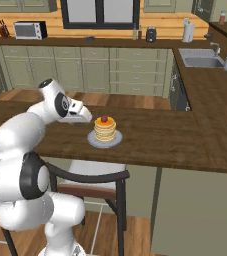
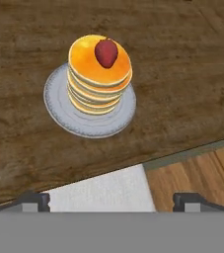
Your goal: Take the strawberry from the fridge and place it on top of the pancake, located on the dining counter.
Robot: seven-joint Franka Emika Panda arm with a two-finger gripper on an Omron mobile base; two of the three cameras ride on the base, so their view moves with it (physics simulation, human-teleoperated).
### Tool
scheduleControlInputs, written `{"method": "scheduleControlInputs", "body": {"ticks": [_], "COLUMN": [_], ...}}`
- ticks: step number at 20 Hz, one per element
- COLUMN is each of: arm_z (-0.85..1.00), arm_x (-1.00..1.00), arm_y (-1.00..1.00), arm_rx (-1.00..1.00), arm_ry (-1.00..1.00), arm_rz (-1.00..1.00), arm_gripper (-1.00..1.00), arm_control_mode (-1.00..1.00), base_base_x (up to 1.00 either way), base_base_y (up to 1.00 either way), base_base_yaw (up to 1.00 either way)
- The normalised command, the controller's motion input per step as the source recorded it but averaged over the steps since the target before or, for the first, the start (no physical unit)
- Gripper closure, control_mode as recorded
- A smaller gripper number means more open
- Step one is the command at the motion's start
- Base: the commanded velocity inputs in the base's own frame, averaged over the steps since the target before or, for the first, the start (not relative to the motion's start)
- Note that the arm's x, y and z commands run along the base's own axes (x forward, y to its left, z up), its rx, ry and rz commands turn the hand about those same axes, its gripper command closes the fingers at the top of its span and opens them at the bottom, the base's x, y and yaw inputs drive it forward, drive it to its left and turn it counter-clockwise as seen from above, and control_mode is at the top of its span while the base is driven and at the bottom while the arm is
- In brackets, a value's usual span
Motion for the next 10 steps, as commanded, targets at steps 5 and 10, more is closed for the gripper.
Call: {"method": "scheduleControlInputs", "body": {"ticks": [5, 10], "arm_z": [0.45, 0.37], "arm_x": [-1.00, -1.00], "arm_y": [0.62, 0.28], "arm_rx": [-0.18, -0.01], "arm_ry": [0.00, 0.10], "arm_rz": [-0.05, -0.07], "arm_gripper": [-1.00, -1.00], "arm_control_mode": [-1.00, -1.00], "base_base_x": [0.00, 0.00], "base_base_y": [0.00, 0.00], "base_base_yaw": [0.00, 0.00]}}
